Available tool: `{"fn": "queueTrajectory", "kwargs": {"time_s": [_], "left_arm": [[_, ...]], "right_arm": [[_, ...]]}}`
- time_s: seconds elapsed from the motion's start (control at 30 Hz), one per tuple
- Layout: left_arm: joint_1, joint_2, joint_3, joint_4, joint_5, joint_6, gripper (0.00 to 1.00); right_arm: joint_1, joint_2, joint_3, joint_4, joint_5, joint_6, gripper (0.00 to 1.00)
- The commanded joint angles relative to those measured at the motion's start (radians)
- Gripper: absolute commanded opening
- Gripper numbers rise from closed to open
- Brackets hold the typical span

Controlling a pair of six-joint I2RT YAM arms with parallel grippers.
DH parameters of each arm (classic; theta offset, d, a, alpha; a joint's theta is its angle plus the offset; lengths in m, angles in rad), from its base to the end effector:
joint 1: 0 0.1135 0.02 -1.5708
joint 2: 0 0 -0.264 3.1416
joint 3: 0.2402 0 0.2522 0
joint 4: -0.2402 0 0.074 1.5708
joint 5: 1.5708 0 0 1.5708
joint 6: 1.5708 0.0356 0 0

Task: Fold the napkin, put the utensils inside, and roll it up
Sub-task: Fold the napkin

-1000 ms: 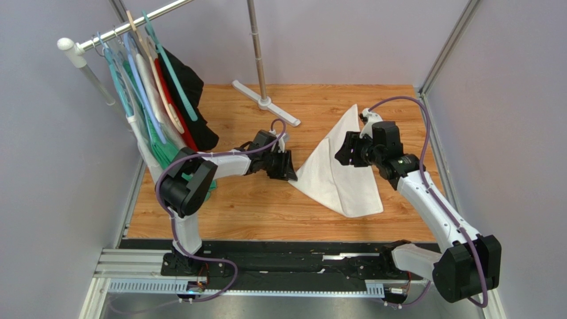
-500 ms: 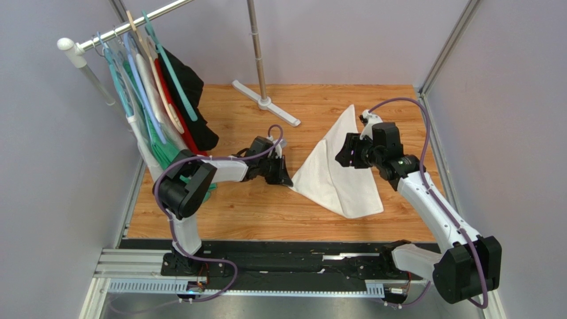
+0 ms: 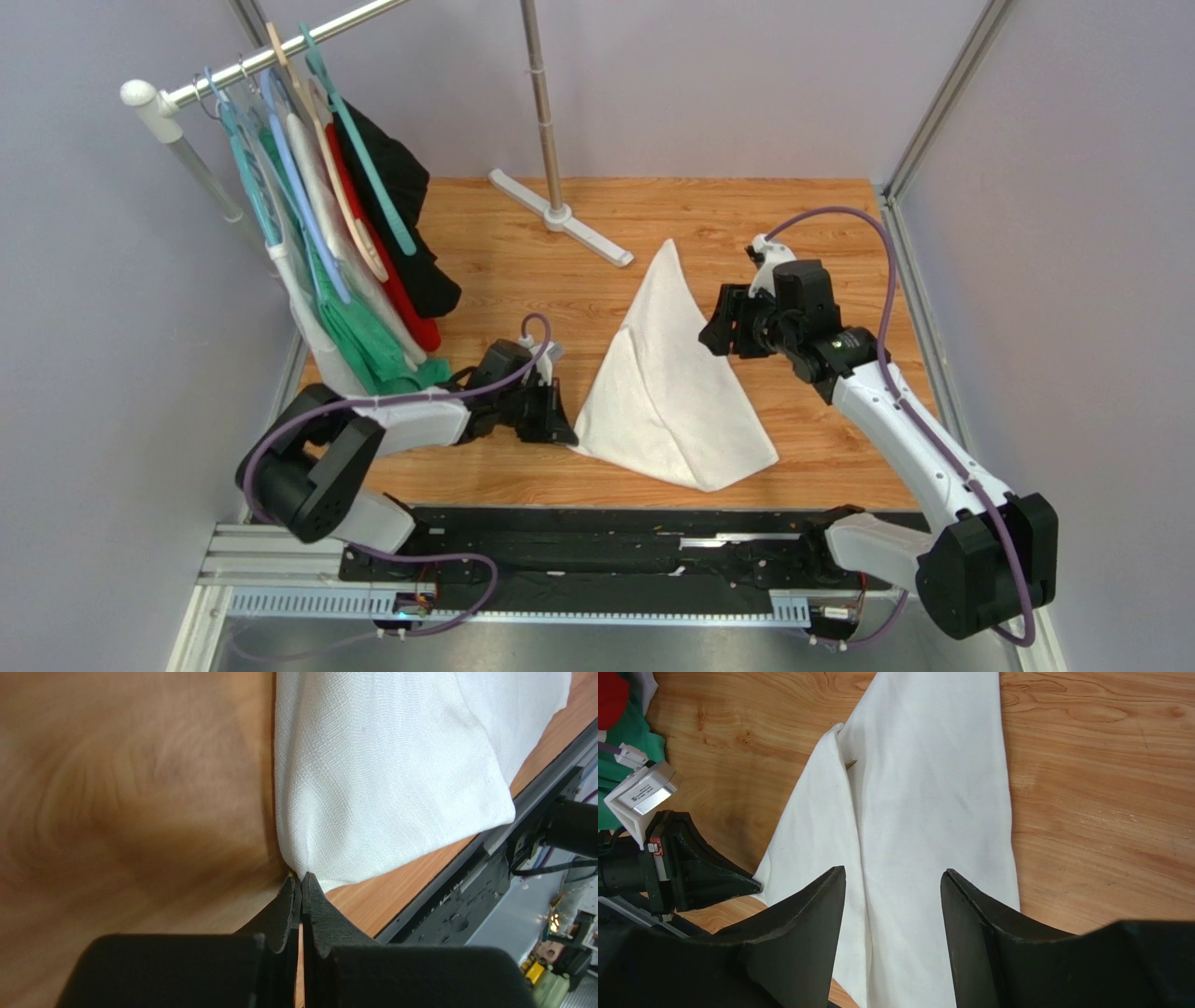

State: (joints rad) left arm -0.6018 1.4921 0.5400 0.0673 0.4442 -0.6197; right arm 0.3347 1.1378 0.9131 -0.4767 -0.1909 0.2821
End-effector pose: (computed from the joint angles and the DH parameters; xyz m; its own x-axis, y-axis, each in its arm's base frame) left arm 0.2035 -0.1583 0.1298 -0.9465 0.0138 -0.3225 0.2284 0.7349 -0.6386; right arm 0.2288 0.0867 0.2867 -0.7133 0.0413 -0.6997 -0.2716 0.9040 0.3303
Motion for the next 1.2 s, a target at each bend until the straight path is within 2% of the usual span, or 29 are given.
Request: {"fn": "queueTrajectory", "kwargs": {"time_s": [0.0,0.1,0.27,0.3,0.33,0.43,0.6,0.63,0.7,0.83,0.87,1.0,1.17], "left_arm": [[-0.026,-0.143,-0.119,-0.004,-0.050,-0.067,0.00],[-0.055,-0.246,-0.147,-0.021,-0.084,-0.107,0.00],[-0.085,-0.280,-0.141,-0.050,-0.091,-0.123,0.09],[-0.090,-0.288,-0.138,-0.061,-0.093,-0.123,0.13],[-0.092,-0.296,-0.138,-0.063,-0.098,-0.126,0.25],[-0.093,-0.349,-0.152,-0.110,-0.128,-0.133,0.50],[-0.093,-0.447,-0.112,-0.219,-0.193,-0.127,0.71],[-0.092,-0.455,-0.100,-0.254,-0.203,-0.117,0.74],[-0.089,-0.458,-0.058,-0.280,-0.232,-0.095,0.78],[-0.021,-0.418,0.017,-0.320,-0.214,-0.031,0.79],[-0.003,-0.409,0.035,-0.317,-0.205,-0.023,0.79],[0.053,-0.365,0.075,-0.313,-0.180,0.011,0.79],[0.076,-0.297,0.104,-0.288,-0.162,0.037,0.79]], "right_arm": [[0.032,0.019,-0.002,0.035,0.024,0.032,0.56],[0.041,0.028,-0.006,0.052,0.022,0.046,0.56],[0.050,0.074,0.042,0.052,0.018,0.040,0.56],[0.053,0.103,0.059,0.050,0.016,0.034,0.56],[0.053,0.118,0.075,0.052,0.016,0.031,0.56],[0.055,0.212,0.156,0.072,0.019,0.005,0.56],[0.052,0.445,0.421,0.069,0.012,-0.060,0.56],[0.049,0.535,0.464,0.067,0.011,-0.066,0.57],[0.040,0.632,0.562,0.055,-0.008,-0.093,0.57],[0.018,0.882,0.907,-0.032,-0.031,-0.139,0.57],[0.012,0.971,0.952,-0.052,-0.035,-0.153,0.57],[0.000,1.130,1.113,-0.040,-0.041,-0.156,0.57],[-0.008,1.244,1.221,-0.027,-0.042,-0.136,0.57]]}}
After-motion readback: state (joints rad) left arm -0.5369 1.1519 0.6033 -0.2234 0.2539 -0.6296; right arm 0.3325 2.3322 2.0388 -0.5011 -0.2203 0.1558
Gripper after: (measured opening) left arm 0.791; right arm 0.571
